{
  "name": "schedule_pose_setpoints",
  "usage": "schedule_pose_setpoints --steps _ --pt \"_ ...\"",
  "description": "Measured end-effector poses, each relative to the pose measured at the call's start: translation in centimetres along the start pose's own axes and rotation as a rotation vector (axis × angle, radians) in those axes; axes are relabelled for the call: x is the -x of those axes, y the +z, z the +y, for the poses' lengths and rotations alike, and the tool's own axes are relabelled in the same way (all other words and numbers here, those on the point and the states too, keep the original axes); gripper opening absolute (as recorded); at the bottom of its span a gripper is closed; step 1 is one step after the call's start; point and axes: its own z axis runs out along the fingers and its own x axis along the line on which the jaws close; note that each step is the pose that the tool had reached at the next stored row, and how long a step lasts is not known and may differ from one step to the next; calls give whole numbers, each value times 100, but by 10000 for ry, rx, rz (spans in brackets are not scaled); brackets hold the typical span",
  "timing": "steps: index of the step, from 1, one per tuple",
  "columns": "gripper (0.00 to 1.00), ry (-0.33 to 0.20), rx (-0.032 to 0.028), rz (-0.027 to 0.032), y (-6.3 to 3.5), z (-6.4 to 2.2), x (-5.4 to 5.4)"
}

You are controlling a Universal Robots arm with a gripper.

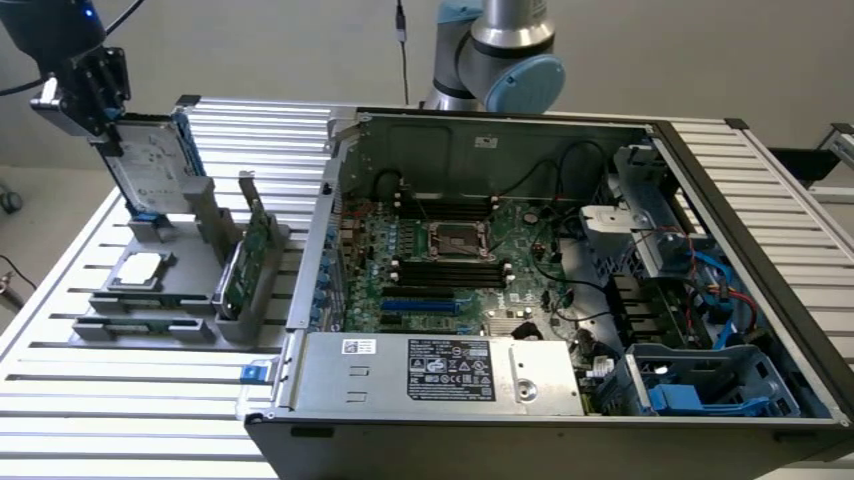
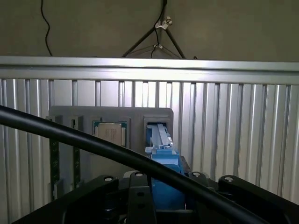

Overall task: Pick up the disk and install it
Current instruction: 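Pick up the disk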

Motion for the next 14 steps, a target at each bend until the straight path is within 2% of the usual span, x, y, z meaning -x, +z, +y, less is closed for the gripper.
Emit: schedule_pose_setpoints --steps 9,14 --pt "33 -1 1 1 -340 -8 -2" --pt "33 0 -1 0 -546 -54 -3"
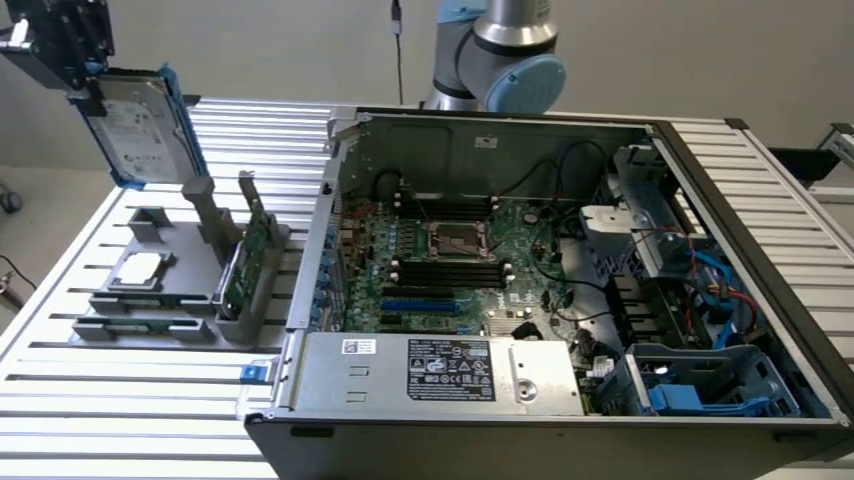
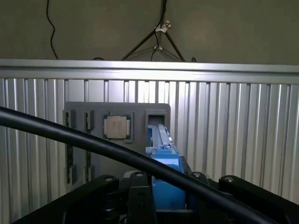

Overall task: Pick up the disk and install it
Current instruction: 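Pick up the disk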

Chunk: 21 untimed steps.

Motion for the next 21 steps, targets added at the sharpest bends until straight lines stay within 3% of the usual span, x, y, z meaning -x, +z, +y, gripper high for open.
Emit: schedule_pose_setpoints --steps 13,21 --pt "33 -1 -21 0 -353 -260 -4" --pt "33 -1 -28 1 -512 -555 -34"
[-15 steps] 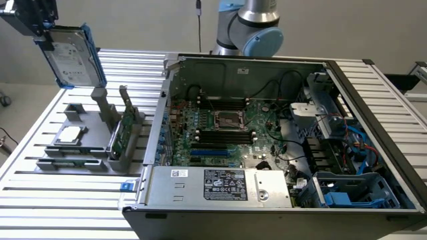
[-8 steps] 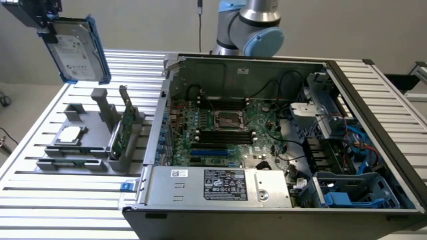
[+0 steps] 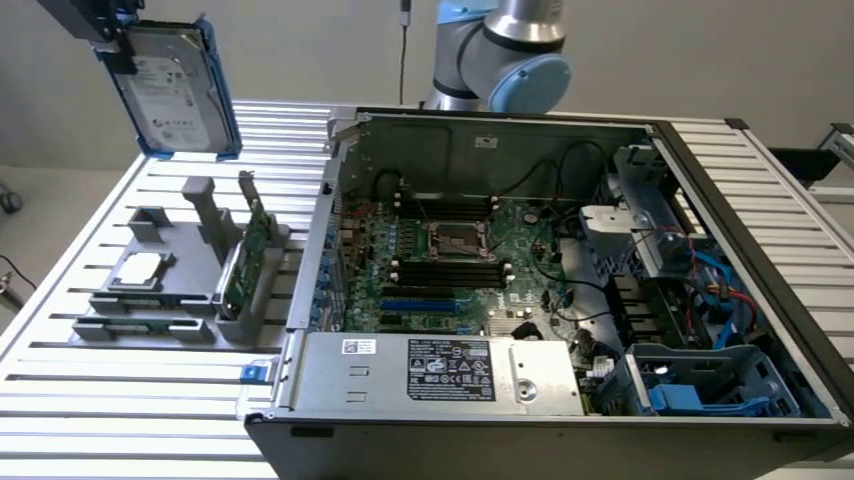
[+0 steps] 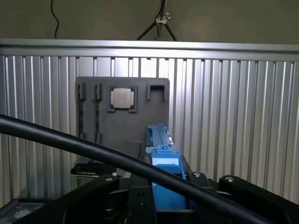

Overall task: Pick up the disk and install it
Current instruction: 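Pick up the disk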

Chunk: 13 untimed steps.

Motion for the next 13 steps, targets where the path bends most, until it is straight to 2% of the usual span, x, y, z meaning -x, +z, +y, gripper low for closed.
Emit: schedule_pose_setpoints --steps 13 --pt "33 1 0 0 -222 -584 -110"
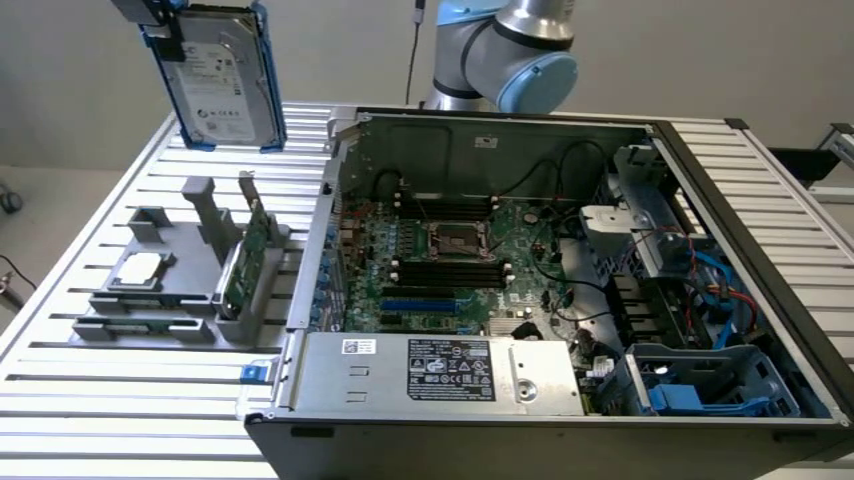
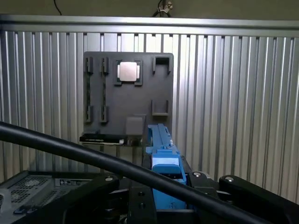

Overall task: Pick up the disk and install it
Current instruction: 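Pick up the disk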

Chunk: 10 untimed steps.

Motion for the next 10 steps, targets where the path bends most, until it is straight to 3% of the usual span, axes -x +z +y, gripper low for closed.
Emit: schedule_pose_setpoints --steps 10 --pt "33 -1 -1 -1 -142 -452 -102"
